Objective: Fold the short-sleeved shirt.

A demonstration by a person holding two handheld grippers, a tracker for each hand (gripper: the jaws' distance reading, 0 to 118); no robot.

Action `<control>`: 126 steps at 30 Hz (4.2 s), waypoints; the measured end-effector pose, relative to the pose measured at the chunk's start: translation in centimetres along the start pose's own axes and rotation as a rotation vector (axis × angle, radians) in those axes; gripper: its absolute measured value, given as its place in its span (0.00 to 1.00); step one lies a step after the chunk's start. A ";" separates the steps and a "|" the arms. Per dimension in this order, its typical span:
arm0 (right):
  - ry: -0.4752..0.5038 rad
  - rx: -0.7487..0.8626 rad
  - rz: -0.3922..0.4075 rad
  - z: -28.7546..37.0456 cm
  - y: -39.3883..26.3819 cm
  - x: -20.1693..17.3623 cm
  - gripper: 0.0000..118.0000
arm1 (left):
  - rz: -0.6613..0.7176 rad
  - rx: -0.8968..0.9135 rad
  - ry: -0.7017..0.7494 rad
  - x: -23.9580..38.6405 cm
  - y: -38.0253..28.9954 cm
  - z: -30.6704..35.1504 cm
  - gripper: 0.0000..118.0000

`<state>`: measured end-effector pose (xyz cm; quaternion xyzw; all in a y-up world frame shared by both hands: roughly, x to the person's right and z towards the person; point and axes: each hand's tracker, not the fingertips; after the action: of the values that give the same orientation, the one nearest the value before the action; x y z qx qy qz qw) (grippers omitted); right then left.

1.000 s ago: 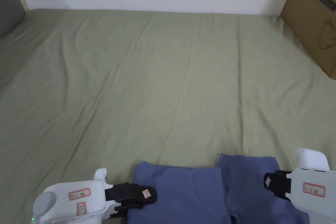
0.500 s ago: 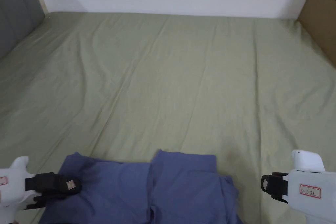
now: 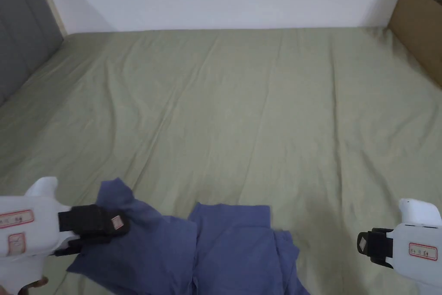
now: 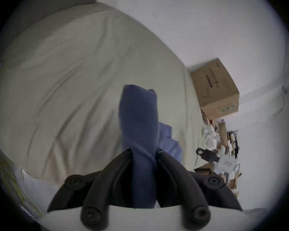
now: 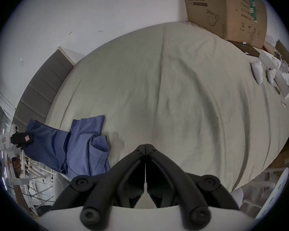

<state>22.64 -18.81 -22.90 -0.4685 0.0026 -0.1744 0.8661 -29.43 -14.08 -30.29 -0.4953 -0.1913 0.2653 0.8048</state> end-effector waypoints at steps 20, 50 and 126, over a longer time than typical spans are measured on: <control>-0.059 0.016 -0.126 2.5 -2.1 6.5 0.00 | -0.084 -0.367 -0.124 11.3 -4.8 -16.8 0.77; -0.006 -0.008 -0.104 0.5 -2.0 5.0 0.00 | -0.244 -0.477 -0.206 16.1 -12.6 -24.5 0.01; 0.207 -0.202 0.142 -7.3 -0.6 -10.0 0.00 | -0.427 -0.231 0.865 -15.2 9.4 -0.5 0.29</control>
<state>11.84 -21.97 -28.14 -0.5314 0.1423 -0.1588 0.8199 -43.37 -20.33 -39.59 -0.5958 0.0349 -0.1584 0.7866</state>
